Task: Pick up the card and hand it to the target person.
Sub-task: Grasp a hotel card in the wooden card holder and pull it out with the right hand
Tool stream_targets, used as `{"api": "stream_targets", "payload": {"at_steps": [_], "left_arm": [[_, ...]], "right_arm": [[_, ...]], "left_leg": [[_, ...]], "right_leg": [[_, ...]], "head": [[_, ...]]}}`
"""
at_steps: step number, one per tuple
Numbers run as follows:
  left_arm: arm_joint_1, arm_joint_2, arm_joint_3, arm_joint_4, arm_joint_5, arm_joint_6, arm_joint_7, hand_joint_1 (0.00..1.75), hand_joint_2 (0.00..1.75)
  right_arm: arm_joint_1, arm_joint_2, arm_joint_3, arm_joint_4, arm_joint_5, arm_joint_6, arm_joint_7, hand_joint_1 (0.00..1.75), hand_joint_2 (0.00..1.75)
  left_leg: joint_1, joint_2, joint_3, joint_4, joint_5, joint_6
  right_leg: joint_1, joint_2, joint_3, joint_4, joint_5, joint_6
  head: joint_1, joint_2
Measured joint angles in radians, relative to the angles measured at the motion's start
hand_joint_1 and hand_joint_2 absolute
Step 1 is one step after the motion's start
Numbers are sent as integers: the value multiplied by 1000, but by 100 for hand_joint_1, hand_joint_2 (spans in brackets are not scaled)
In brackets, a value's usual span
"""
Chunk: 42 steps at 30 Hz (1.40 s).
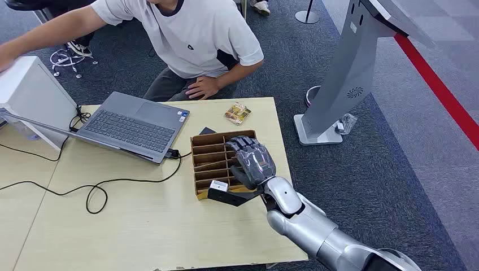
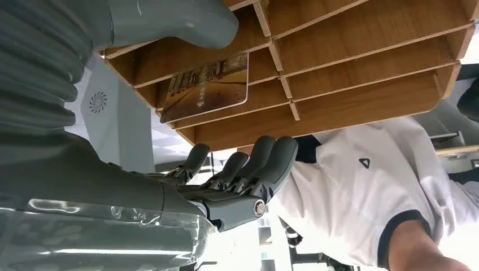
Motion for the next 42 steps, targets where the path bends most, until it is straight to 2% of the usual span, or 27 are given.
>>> {"api": "stream_targets", "payload": {"at_steps": [5, 11, 14, 18, 22, 35, 42], "left_arm": [[1, 2, 0, -3, 11, -12, -8, 0, 175], [4, 31, 0, -8, 83, -181, -46, 0, 175], [5, 49, 0, -8, 90, -209, -41, 0, 175], [5, 55, -1, -9, 76, -131, -44, 0, 175], [7, 41, -13, -9, 65, -54, -51, 0, 175], [6, 27, -46, -9, 70, -21, -34, 0, 175], [6, 24, -58, -10, 75, -14, -34, 0, 175]], "right_arm": [[-2, -3, -1, 1, -4, 0, 1, 58, 175], [-17, 3, 1, 8, -21, -3, -21, 58, 175], [-24, 10, 1, 17, -20, -9, -10, 56, 175], [-18, 4, -1, 23, -8, -15, 32, 57, 175], [3, -18, -8, 11, 0, -12, 51, 58, 175], [10, -29, -22, -4, 11, 4, 45, 52, 175], [11, -29, -24, -5, 10, 3, 41, 56, 175]], "left_leg": [[0, 0, 0, 0, 0, 0], [0, 0, 0, 0, 0, 0], [0, 0, 0, 0, 0, 0], [0, 0, 1, 0, 0, 0], [0, 0, 0, 0, 0, 0], [0, 1, 1, 0, 0, 0], [0, 1, 1, 0, 0, 0]], "right_leg": [[0, 0, 0, 0, 0, 0], [0, 0, 0, 0, 0, 0], [0, 0, 0, 0, 0, 0], [0, 0, 0, 0, 0, 0], [0, 0, 0, 0, 0, 0], [0, 1, 1, -1, 1, 1], [0, 1, 1, -1, 1, 1]], "head": [[0, 0], [0, 0], [0, 0], [0, 0], [0, 0], [1, 0], [1, 0]]}}
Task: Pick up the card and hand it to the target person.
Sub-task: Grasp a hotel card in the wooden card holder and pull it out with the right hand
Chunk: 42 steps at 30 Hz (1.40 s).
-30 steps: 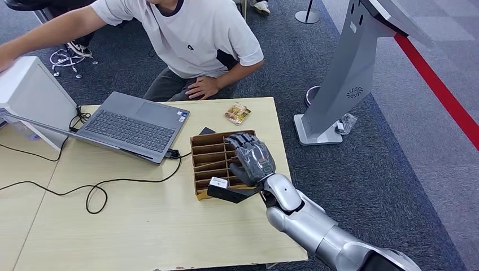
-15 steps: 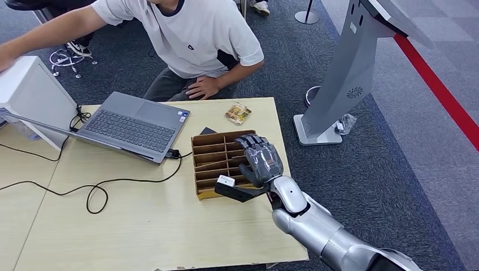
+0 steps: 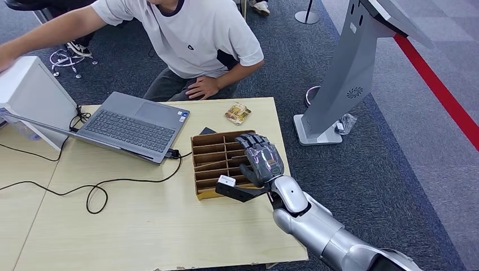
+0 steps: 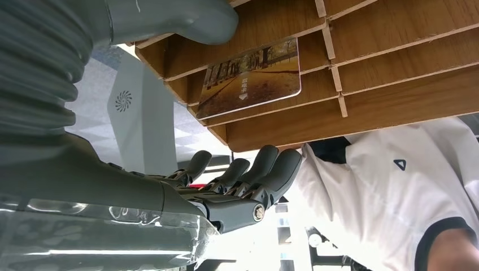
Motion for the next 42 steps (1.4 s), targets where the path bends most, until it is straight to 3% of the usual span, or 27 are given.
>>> {"api": "stream_targets", "payload": {"at_steps": [6, 10, 12, 16, 29, 34, 42], "left_arm": [[0, -2, -10, -3, 8, 11, 2, 0, 175], [0, -2, -12, -3, 11, 16, 4, 0, 175], [0, -2, -12, -3, 12, 16, 4, 0, 175], [0, -4, -16, -5, 16, 16, 2, 0, 175], [0, -5, -16, -5, 23, 12, -5, 0, 175], [0, -6, -17, -5, 27, 12, -5, 0, 175], [0, -6, -33, -5, 33, 16, -5, 0, 175]], "right_arm": [[1, 0, -1, 0, 0, 0, -5, 66, 175], [2, 0, -1, -1, 0, 0, -8, 141, 175], [2, 0, -1, -1, 0, 0, -8, 141, 175], [4, -1, -2, -3, -1, 0, -7, 56, 175], [17, -8, -13, -16, 0, -1, 2, 60, 175], [19, -10, -19, -19, 1, -1, 3, 95, 175], [21, -10, -21, -23, 11, 0, 1, 85, 175]], "left_leg": [[0, 0, 0, 0, 0, 0], [0, 0, 0, 0, 0, 0], [0, 0, 0, 0, 0, 0], [0, 0, 0, 0, 0, 0], [0, 0, 0, 0, 0, 0], [0, 0, 0, 0, 0, 0], [0, 0, 0, 0, 0, 0]], "right_leg": [[0, 0, 0, 0, 0, 0], [0, 0, 0, 0, 0, 0], [0, 0, 0, 0, 0, 0], [0, 0, 0, 0, 0, 0], [0, 0, 0, 0, 0, 0], [0, 0, 0, 0, 0, 0], [0, 0, 0, 0, 0, 0]], "head": [[0, 0], [0, 0], [0, 0], [0, 0], [0, 0], [0, 0], [0, 0]]}}
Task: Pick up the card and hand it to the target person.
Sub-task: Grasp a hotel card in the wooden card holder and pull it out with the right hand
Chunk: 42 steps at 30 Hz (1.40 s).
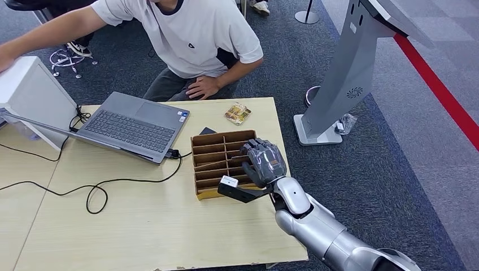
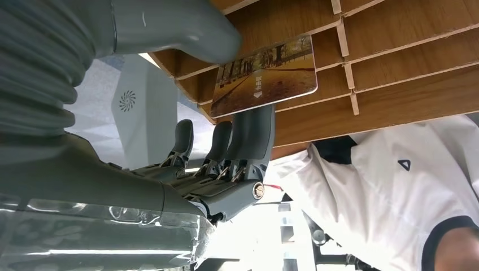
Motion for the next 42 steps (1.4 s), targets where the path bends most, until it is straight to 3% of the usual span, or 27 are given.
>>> {"api": "stream_targets", "payload": {"at_steps": [9, 22, 42], "left_arm": [[0, 0, -15, 0, 7, 10, 12, 0, 175], [-4, 0, -27, 1, -3, 11, 21, 0, 175], [-6, 0, -27, 1, -16, 12, 20, 0, 175]], "right_arm": [[0, 1, 1, -10, 8, 10, -11, 51, 175], [-6, 11, 4, -13, 8, 11, -31, 64, 175], [-18, 24, 21, -11, 1, 16, -34, 71, 175]], "left_leg": [[0, 0, 0, 0, 0, 0], [0, 0, 0, 0, 0, 0], [0, 0, 0, 0, 0, 0]], "right_leg": [[0, 0, 0, 0, 0, 0], [0, 0, 0, 0, 0, 0], [0, 0, 0, 0, 0, 0]], "head": [[0, 0], [0, 0], [0, 0]]}}
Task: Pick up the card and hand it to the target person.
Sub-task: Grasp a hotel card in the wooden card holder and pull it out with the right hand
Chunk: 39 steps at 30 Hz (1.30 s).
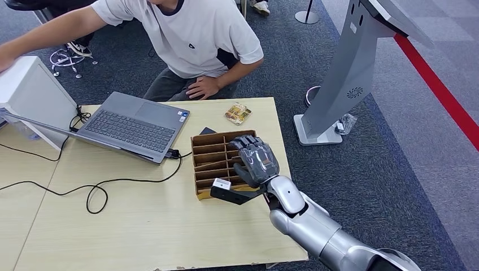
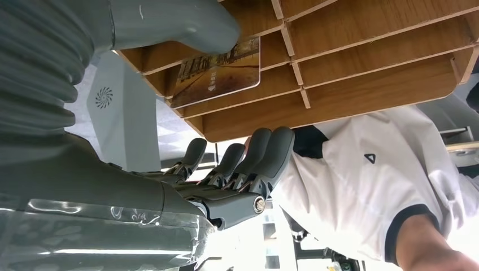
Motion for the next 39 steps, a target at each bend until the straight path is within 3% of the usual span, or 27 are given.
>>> {"api": "stream_targets", "payload": {"at_steps": [26, 28, 32, 39], "left_arm": [[4, 0, 0, -1, 17, -21, -36, 0, 175], [4, 0, 0, -1, 19, -25, -40, 0, 175], [5, 0, 0, -2, 21, -38, -45, 0, 175], [5, 0, 0, -3, 32, -56, -49, 0, 175]], "right_arm": [[-7, -5, 5, 30, -2, 19, 24, 66, 175], [-7, -7, 5, 30, -2, 19, 27, 73, 175], [-6, -12, 4, 29, -2, 18, 37, 132, 175], [0, -24, 0, 26, -1, 18, 46, 142, 175]], "left_leg": [[0, 0, 0, 0, 0, 0], [0, 0, 0, 0, 0, 0], [0, 0, 0, 0, 0, 0], [0, 0, 0, 0, 0, 0]], "right_leg": [[0, 0, 0, 0, 0, 0], [0, 0, 0, 0, 0, 0], [0, 0, 0, 0, 0, 0], [0, 0, 0, 0, 0, 0]], "head": [[0, 0], [0, 0], [0, 0], [0, 0]]}}
